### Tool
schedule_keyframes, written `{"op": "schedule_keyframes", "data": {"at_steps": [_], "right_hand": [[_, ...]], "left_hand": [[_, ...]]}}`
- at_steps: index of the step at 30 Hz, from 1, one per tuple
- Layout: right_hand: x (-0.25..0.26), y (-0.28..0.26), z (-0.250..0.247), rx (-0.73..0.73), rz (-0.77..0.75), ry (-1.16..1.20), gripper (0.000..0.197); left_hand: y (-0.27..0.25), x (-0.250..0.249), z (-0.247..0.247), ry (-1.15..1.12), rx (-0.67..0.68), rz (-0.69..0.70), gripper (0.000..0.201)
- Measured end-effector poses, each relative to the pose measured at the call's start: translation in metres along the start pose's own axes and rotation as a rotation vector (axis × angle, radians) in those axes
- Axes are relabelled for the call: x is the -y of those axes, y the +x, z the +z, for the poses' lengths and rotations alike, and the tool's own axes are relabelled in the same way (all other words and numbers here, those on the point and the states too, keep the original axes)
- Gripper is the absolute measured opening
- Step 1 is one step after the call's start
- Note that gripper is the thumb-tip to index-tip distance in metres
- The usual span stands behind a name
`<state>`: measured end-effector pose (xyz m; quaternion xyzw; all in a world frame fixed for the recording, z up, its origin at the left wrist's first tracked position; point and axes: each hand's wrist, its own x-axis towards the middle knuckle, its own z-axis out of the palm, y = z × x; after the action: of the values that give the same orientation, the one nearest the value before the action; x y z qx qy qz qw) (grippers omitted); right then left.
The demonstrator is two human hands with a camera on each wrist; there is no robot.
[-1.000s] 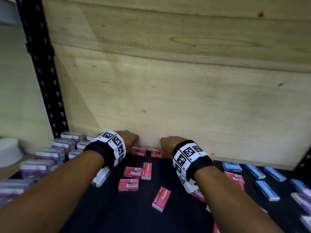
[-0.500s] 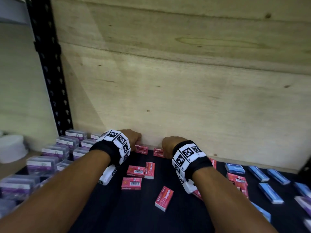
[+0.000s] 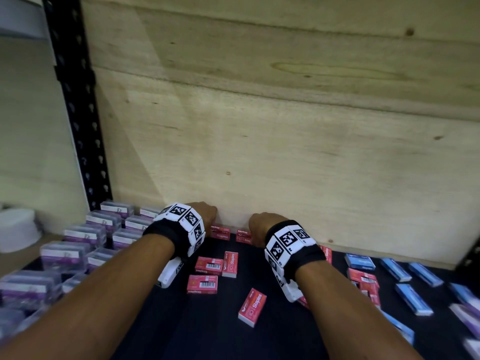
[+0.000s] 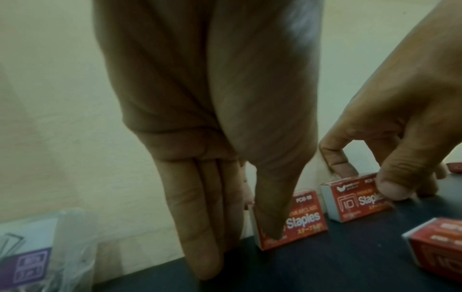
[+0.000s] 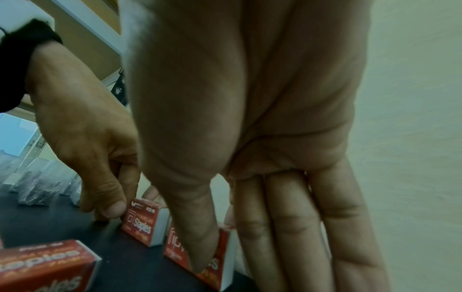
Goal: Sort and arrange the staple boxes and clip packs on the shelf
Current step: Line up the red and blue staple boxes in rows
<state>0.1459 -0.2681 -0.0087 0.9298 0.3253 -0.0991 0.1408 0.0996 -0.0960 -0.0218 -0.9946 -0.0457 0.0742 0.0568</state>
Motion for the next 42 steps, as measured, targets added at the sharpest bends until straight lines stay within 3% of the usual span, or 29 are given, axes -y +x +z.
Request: {"op": "schedule_keyframes", "data": {"at_steps": [4,8,13,15,19,25,29,34,42], "right_hand": [[-0.008,-0.009,0.005,-0.082,0.016,0.08,0.045],[-0.02,-0.024,0.001,0.017,0.112,0.273,0.059],[-0.021,-0.047,-0.006,0.123,0.011,0.289,0.027],[-0.016,-0.053,-0.008,0.127,-0.023,0.31,0.027],[-0.005,-0.059,-0.005,0.078,-0.121,0.368,0.035],[0.018,-0.054,0.0,0.062,-0.217,0.355,0.054],[0.025,-0.049,0.002,0.044,-0.23,0.299,0.057],[0.021,-0.052,0.0,0.069,-0.215,0.28,0.075],[-0.011,-0.059,0.011,-0.05,-0.134,0.354,0.043]], "left_hand": [[-0.006,0.003,0.006,-0.011,-0.048,-0.048,0.04],[-0.021,-0.004,0.003,-0.106,-0.022,-0.071,0.037],[-0.043,-0.005,-0.011,-0.228,0.146,-0.053,0.028],[-0.052,-0.004,-0.017,-0.242,0.218,-0.033,0.027],[-0.063,-0.004,-0.02,-0.232,0.292,0.007,0.027],[-0.072,-0.013,-0.014,-0.1,0.19,0.023,0.043],[-0.073,-0.011,-0.015,-0.081,0.208,0.046,0.041],[-0.08,-0.015,-0.022,-0.041,0.236,0.076,0.033],[-0.083,-0.017,-0.029,-0.102,0.234,0.085,0.032]]}}
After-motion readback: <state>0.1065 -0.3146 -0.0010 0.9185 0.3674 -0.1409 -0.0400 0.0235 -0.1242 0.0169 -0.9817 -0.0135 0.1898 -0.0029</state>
